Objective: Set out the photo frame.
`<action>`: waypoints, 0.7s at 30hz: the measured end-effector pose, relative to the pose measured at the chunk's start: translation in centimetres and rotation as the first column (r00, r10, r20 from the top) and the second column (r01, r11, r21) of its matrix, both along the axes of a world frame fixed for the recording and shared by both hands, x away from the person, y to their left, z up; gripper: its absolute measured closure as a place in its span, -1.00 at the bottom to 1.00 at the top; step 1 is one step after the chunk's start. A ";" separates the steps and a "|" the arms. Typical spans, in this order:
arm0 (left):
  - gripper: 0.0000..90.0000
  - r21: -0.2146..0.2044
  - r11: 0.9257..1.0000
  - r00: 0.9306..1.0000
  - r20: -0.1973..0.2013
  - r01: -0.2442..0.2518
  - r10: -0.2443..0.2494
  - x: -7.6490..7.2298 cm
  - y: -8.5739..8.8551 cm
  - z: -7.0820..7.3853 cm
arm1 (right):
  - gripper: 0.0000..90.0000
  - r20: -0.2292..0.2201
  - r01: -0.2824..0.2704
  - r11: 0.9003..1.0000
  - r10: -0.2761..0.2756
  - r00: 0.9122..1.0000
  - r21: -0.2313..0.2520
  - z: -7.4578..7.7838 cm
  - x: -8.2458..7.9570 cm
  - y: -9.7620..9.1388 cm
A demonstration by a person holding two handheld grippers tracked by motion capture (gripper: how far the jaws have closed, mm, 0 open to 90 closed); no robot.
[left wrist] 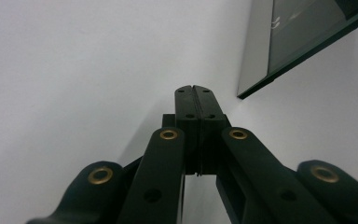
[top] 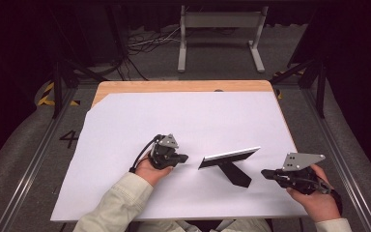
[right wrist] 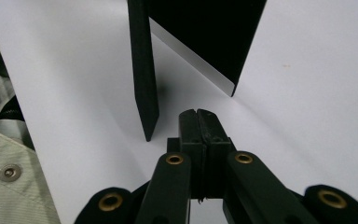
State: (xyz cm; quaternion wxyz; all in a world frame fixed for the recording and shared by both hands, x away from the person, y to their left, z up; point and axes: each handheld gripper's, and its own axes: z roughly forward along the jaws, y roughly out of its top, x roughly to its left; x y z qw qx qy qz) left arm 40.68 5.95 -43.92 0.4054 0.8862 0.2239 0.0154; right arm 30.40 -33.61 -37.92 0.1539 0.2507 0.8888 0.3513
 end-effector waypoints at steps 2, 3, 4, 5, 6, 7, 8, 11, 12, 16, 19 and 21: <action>1.00 0.003 1.000 1.000 0.010 0.007 -0.007 0.0 -0.4 -0.1 | 1.00 0.000 0.002 1.000 -0.002 1.000 -0.002 0.0 0.1 -0.1; 1.00 0.009 1.000 1.000 0.018 0.012 -0.012 0.0 -0.5 -0.1 | 1.00 0.001 0.001 1.000 -0.001 1.000 -0.003 -0.1 0.1 -0.1; 1.00 0.014 1.000 1.000 0.026 0.016 -0.016 0.0 -0.7 -0.1 | 1.00 -0.001 0.001 1.000 -0.001 1.000 -0.003 -0.1 0.1 -0.1; 1.00 0.016 1.000 0.999 0.033 0.016 -0.017 0.0 -0.9 -0.1 | 1.00 -0.002 0.000 1.000 0.000 1.000 -0.003 -0.1 0.1 -0.1; 1.00 0.019 1.000 0.999 0.039 0.016 -0.016 0.0 -1.0 -0.1 | 1.00 -0.004 -0.001 1.000 0.001 1.000 -0.003 -0.1 0.2 -0.1; 1.00 0.022 1.000 0.999 0.046 0.018 -0.019 0.0 -1.2 -0.1 | 1.00 -0.008 0.000 1.000 0.000 1.000 -0.001 -0.1 0.2 -0.1; 1.00 0.019 1.000 0.999 0.048 0.018 -0.019 0.0 -1.3 -0.1 | 1.00 -0.017 0.001 1.000 -0.001 1.000 0.003 -0.2 0.2 -0.1; 1.00 0.029 0.999 0.998 0.062 0.029 -0.031 0.1 -1.7 -0.2 | 1.00 -0.030 0.005 1.000 -0.005 1.000 0.008 -0.3 0.3 0.0; 1.00 0.035 0.999 0.997 0.067 0.030 -0.032 0.0 -1.9 -0.3 | 1.00 -0.034 0.007 1.000 -0.007 0.999 0.009 -0.3 0.3 0.0; 1.00 0.065 0.997 0.994 0.101 0.043 -0.050 -0.3 -2.5 -0.5 | 1.00 -0.047 0.022 1.000 -0.021 0.999 0.014 -0.4 0.4 -0.1; 1.00 0.091 0.994 0.989 0.127 0.059 -0.070 -0.4 -2.6 -0.5 | 1.00 -0.052 0.029 0.999 -0.028 0.998 0.020 -0.4 0.5 -0.2; 1.00 0.103 0.992 0.986 0.143 0.067 -0.081 -0.4 -2.8 -0.5 | 1.00 -0.054 0.032 0.999 -0.030 0.998 0.023 -0.4 0.5 -0.3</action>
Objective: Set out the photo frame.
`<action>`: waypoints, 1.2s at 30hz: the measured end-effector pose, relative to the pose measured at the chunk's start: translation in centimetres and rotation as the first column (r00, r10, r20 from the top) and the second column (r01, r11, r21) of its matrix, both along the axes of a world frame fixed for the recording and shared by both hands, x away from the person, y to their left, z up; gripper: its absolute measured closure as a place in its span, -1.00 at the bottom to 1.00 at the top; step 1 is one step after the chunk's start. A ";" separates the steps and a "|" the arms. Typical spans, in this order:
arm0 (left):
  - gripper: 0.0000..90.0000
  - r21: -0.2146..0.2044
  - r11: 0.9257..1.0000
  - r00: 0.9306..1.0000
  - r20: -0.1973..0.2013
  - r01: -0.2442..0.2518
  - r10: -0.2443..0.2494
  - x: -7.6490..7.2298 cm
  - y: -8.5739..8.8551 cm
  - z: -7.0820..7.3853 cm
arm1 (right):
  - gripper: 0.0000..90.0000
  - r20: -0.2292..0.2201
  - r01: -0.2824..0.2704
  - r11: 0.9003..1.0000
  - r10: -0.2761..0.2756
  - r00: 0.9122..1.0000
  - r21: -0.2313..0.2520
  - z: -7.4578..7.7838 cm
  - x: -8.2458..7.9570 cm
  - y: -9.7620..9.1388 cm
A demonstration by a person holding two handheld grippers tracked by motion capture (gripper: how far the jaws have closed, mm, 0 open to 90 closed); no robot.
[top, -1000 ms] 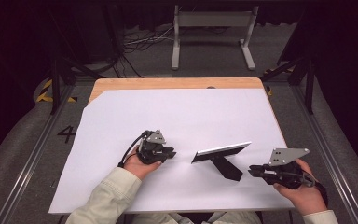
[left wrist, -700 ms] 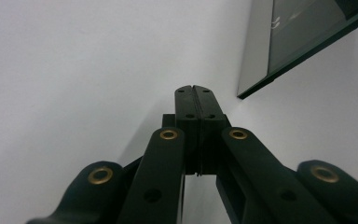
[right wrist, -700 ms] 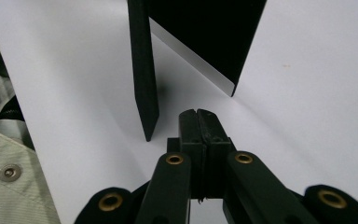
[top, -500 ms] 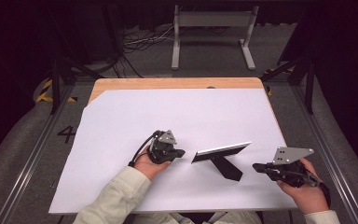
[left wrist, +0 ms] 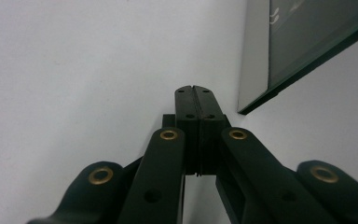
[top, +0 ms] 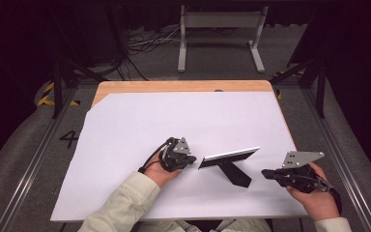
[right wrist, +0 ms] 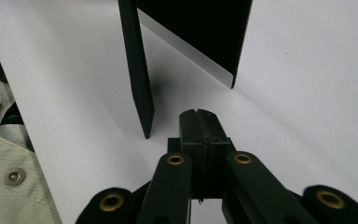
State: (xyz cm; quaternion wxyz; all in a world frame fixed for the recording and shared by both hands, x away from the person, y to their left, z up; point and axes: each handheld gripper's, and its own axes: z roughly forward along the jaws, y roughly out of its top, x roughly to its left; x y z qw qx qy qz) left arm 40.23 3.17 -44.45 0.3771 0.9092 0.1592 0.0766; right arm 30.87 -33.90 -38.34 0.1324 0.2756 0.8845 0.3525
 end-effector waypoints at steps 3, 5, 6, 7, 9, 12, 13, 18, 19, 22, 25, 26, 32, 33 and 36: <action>1.00 0.018 1.000 1.000 0.013 0.002 -0.002 -0.2 -0.3 0.0 | 1.00 -0.002 0.001 1.000 -0.001 1.000 0.003 0.0 0.0 0.0; 1.00 0.029 1.000 1.000 0.022 0.006 -0.007 -0.2 -0.6 -0.1 | 1.00 -0.004 -0.001 1.000 0.001 1.000 0.004 0.0 0.0 0.0; 1.00 0.035 0.999 1.000 0.024 0.008 -0.009 -0.2 -0.7 -0.1 | 1.00 -0.007 -0.002 1.000 0.002 1.000 0.007 0.0 0.0 0.0; 1.00 0.041 0.999 1.000 0.027 0.013 -0.014 -0.2 -0.8 -0.2 | 1.00 -0.014 -0.004 1.000 0.004 1.000 0.012 0.0 0.0 0.0; 1.00 0.041 0.999 0.999 0.031 0.020 -0.022 -0.3 -0.9 -0.2 | 1.00 -0.017 -0.004 1.000 0.004 1.000 0.016 0.0 0.0 0.0; 1.00 0.043 0.999 0.999 0.023 0.026 -0.027 -0.3 -0.9 -0.1 | 1.00 -0.019 -0.003 1.000 0.004 1.000 0.019 0.0 0.0 0.0; 1.00 0.043 0.999 0.999 0.018 0.033 -0.034 -0.3 -0.8 -0.1 | 1.00 -0.019 -0.003 1.000 0.003 1.000 0.021 0.0 0.0 0.0; 1.00 0.055 0.996 0.997 0.022 0.074 -0.075 -0.6 -1.1 -0.1 | 1.00 -0.022 -0.003 1.000 0.004 1.000 0.030 0.2 -0.1 -0.1; 1.00 0.056 0.996 0.997 0.017 0.071 -0.072 -0.7 -1.2 -0.1 | 1.00 -0.021 -0.003 1.000 0.003 1.000 0.030 0.3 -0.1 -0.1; 1.00 0.058 0.996 0.997 0.001 0.075 -0.075 -0.7 -1.2 0.0 | 1.00 -0.021 0.001 1.000 0.000 1.000 0.031 0.4 -0.1 -0.2; 1.00 0.056 0.994 0.995 -0.006 0.096 -0.096 -0.8 -1.4 0.1 | 1.00 -0.025 0.003 0.999 -0.002 1.000 0.033 0.4 -0.1 -0.2; 1.00 0.072 0.992 0.995 0.009 0.099 -0.100 -1.0 -1.5 0.1 | 1.00 -0.024 0.004 0.999 -0.003 1.000 0.032 0.4 -0.1 -0.2; 1.00 0.079 0.988 0.991 0.003 0.136 -0.136 -1.2 -1.6 0.2 | 1.00 -0.019 0.003 0.999 -0.003 1.000 0.034 0.7 -0.3 -0.3; 1.00 0.079 0.988 0.991 0.003 0.136 -0.136 -1.2 -1.6 0.2 | 1.00 -0.018 0.004 0.999 -0.003 1.000 0.035 0.7 -0.3 -0.3; 1.00 0.080 0.980 0.983 -0.017 0.183 -0.182 -1.8 -1.8 0.3 | 1.00 -0.019 0.005 0.999 -0.005 1.000 0.038 0.9 -0.3 -0.4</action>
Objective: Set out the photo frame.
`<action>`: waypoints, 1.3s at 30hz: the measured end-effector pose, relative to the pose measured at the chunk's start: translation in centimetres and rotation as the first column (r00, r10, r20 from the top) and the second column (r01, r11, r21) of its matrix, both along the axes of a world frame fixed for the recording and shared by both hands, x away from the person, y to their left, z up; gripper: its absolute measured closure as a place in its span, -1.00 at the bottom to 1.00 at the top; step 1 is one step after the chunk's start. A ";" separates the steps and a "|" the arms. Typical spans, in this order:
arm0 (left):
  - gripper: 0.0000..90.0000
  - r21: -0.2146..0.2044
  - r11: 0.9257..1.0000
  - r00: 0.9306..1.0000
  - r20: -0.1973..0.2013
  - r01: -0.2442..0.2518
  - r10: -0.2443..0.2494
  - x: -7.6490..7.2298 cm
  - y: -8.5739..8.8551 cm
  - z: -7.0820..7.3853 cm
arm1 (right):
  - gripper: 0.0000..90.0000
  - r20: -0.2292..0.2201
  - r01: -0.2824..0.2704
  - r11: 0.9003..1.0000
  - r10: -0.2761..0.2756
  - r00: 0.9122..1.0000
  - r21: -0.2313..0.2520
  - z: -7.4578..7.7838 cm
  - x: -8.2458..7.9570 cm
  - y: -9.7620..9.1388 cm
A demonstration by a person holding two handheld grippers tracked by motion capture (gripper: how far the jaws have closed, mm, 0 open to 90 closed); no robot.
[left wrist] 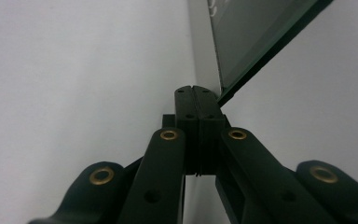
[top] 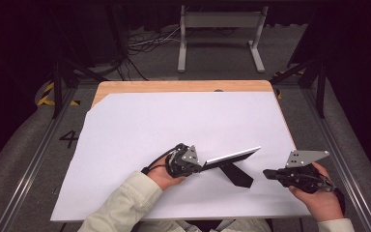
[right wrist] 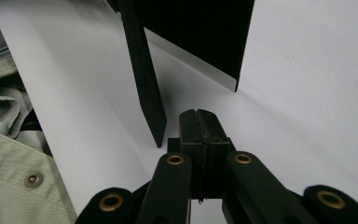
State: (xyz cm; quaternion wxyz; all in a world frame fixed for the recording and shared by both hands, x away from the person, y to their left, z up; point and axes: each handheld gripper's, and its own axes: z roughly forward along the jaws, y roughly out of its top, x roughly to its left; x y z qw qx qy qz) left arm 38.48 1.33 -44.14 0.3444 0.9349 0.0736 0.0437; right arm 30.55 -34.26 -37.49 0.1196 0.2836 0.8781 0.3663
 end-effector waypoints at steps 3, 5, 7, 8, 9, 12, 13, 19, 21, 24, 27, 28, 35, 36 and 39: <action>1.00 0.019 0.999 0.999 -0.005 0.039 -0.039 -0.4 -0.3 0.1 | 1.00 -0.013 0.009 1.000 -0.008 1.000 0.020 0.2 -0.1 -0.1; 1.00 0.019 0.998 0.998 -0.014 0.057 -0.057 -0.7 -0.5 0.2 | 1.00 -0.023 0.015 0.999 -0.014 1.000 0.030 0.4 -0.1 -0.2; 1.00 0.023 0.997 0.997 -0.023 0.073 -0.072 -1.0 -0.7 0.2 | 1.00 -0.031 0.022 0.999 -0.021 0.999 0.038 0.6 -0.1 -0.2; 1.00 0.025 0.996 0.996 -0.026 0.086 -0.085 -1.1 -0.8 0.2 | 1.00 -0.035 0.025 0.999 -0.024 0.999 0.041 0.7 -0.2 -0.3; 1.00 0.026 0.995 0.995 -0.037 0.098 -0.097 -1.2 -0.9 0.3 | 1.00 -0.040 0.031 0.999 -0.030 0.999 0.043 0.7 -0.2 -0.3; 1.00 0.042 0.991 0.992 -0.038 0.126 -0.124 -1.6 -1.4 0.4 | 1.00 -0.048 0.043 0.998 -0.041 0.998 0.048 0.9 -0.2 -0.4; 1.00 0.046 0.988 0.988 -0.041 0.149 -0.147 -1.8 -1.7 0.5 | 1.00 -0.048 0.045 0.998 -0.043 0.998 0.048 0.9 -0.2 -0.5; 1.00 0.066 0.974 0.976 -0.052 0.217 -0.213 -2.8 -2.8 0.6 | 1.00 -0.049 0.055 0.998 -0.053 0.997 0.042 0.9 -0.3 -0.6; 1.00 0.070 0.971 0.972 -0.052 0.231 -0.227 -3.1 -3.0 0.7 | 1.00 -0.050 0.057 0.997 -0.054 0.997 0.042 0.9 -0.3 -0.6; 1.00 0.073 0.965 0.967 -0.052 0.251 -0.248 -3.6 -3.5 0.7 | 1.00 -0.047 0.057 0.998 -0.055 0.997 0.041 1.0 -0.4 -0.7; 1.00 0.072 0.963 0.965 -0.051 0.260 -0.257 -3.9 -3.9 0.7 | 1.00 -0.047 0.059 0.997 -0.057 0.997 0.040 1.1 -0.4 -0.7; 1.00 0.069 0.962 0.964 -0.056 0.263 -0.260 -3.9 -4.0 0.6 | 1.00 -0.048 0.060 0.997 -0.058 0.997 0.040 1.0 -0.4 -0.7; 1.00 0.063 0.955 0.956 -0.059 0.291 -0.287 -4.7 -5.0 0.6 | 1.00 -0.047 0.064 0.997 -0.062 0.997 0.043 1.1 -0.4 -0.9; 1.00 0.060 0.952 0.953 -0.059 0.299 -0.296 -4.7 -5.2 0.6 | 1.00 -0.045 0.063 0.997 -0.061 0.997 0.044 1.2 -0.4 -0.9; 1.00 0.056 0.951 0.952 -0.058 0.305 -0.302 -5.0 -5.6 0.6 | 1.00 -0.043 0.067 0.997 -0.065 0.997 0.046 1.2 -0.4 -1.0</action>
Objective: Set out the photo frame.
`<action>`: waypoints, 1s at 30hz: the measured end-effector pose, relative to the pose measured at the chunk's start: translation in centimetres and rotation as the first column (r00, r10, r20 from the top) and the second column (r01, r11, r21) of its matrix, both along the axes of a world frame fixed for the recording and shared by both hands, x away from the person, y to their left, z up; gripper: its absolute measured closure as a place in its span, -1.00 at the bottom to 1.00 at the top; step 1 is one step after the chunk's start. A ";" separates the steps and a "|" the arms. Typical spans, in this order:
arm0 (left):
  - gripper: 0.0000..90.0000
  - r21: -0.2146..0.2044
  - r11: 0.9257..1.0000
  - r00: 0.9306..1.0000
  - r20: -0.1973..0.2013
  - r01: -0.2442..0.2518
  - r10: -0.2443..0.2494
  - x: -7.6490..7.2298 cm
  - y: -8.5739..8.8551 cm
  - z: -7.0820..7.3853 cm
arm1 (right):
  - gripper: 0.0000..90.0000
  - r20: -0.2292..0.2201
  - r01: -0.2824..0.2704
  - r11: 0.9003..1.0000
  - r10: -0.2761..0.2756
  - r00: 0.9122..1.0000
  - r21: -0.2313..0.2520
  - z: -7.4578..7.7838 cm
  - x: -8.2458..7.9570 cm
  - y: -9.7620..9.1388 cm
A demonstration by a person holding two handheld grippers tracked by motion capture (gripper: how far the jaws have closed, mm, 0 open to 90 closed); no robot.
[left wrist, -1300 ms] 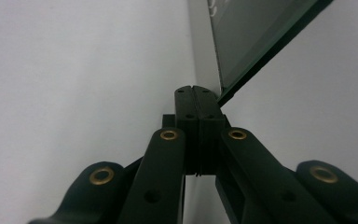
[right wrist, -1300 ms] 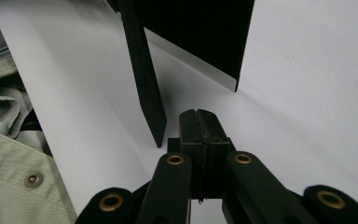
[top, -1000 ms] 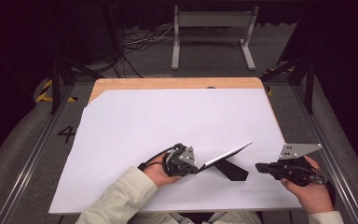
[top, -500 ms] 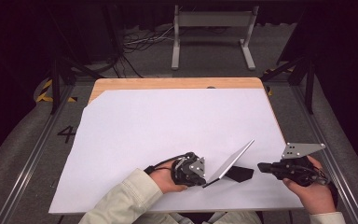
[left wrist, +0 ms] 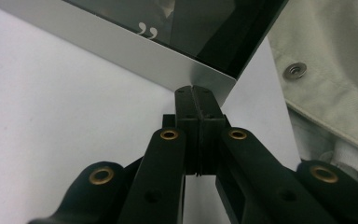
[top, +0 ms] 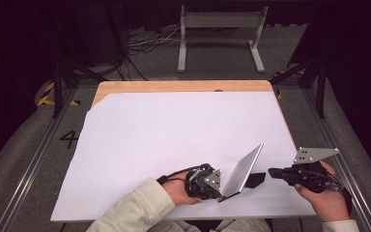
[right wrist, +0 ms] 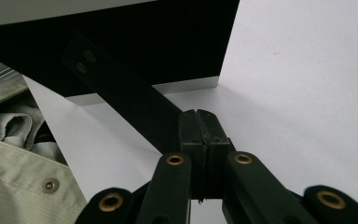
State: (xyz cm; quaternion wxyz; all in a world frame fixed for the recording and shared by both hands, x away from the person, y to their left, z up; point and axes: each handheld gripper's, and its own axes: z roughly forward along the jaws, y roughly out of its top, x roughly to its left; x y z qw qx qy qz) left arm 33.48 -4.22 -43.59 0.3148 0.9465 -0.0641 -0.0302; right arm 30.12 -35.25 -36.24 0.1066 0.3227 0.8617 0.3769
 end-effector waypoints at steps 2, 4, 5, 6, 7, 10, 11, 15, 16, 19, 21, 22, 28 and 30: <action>1.00 0.002 1.000 1.000 -0.003 0.007 -0.007 -0.1 -0.2 0.0 | 1.00 0.001 0.002 1.000 -0.002 1.000 0.001 0.1 0.0 0.0; 1.00 -0.002 1.000 1.000 -0.002 0.011 -0.011 -0.3 -0.5 0.0 | 1.00 0.003 0.004 1.000 -0.004 1.000 0.001 0.1 -0.1 -0.1; 1.00 -0.001 1.000 1.000 -0.001 0.016 -0.016 -0.3 -0.6 0.0 | 1.00 0.006 0.004 1.000 -0.004 1.000 0.002 0.1 -0.1 -0.1; 1.00 0.001 1.000 1.000 -0.004 0.020 -0.020 -0.4 -0.8 0.0 | 1.00 0.007 0.004 1.000 -0.004 1.000 0.002 0.1 -0.1 -0.1; 1.00 0.001 1.000 1.000 -0.004 0.020 -0.020 -0.4 -0.8 0.0 | 1.00 0.007 0.004 1.000 -0.004 1.000 0.002 0.1 -0.1 -0.1; 1.00 -0.001 0.999 0.999 -0.004 0.036 -0.036 -0.6 -1.3 0.0 | 1.00 0.005 0.008 1.000 -0.008 1.000 0.003 0.1 -0.2 -0.3; 1.00 -0.001 0.999 0.999 -0.006 0.041 -0.041 -0.7 -1.5 0.0 | 1.00 0.004 0.009 1.000 -0.009 1.000 0.003 0.1 -0.2 -0.3; 1.00 -0.006 0.999 0.999 -0.004 0.044 -0.044 -0.9 -2.2 0.0 | 1.00 0.007 0.012 1.000 -0.012 1.000 0.005 0.2 -0.3 -0.4; 1.00 -0.007 0.999 0.999 -0.002 0.044 -0.044 -0.9 -2.4 0.0 | 1.00 0.010 0.014 1.000 -0.014 1.000 0.005 0.2 -0.4 -0.5; 1.00 -0.011 0.999 0.999 -0.003 0.047 -0.047 -1.0 -2.9 0.0 | 1.00 0.014 0.020 1.000 -0.021 1.000 0.007 0.3 -0.5 -0.6; 1.00 -0.011 0.999 0.999 -0.007 0.053 -0.053 -1.1 -3.1 0.0 | 1.00 0.013 0.022 1.000 -0.022 1.000 0.010 0.3 -0.6 -0.8; 1.00 -0.011 0.999 0.999 -0.007 0.053 -0.053 -1.1 -3.1 0.0 | 1.00 0.012 0.026 1.000 -0.026 1.000 0.011 0.4 -0.7 -0.8; 1.00 -0.018 0.998 0.998 -0.008 0.067 -0.067 -1.3 -3.8 -0.1 | 0.99 0.017 0.033 0.999 -0.033 0.999 0.014 0.4 -1.0 -1.1; 1.00 -0.023 0.997 0.998 -0.010 0.069 -0.070 -1.4 -4.0 -0.1 | 0.99 0.016 0.038 0.999 -0.039 0.999 0.015 0.4 -1.1 -1.2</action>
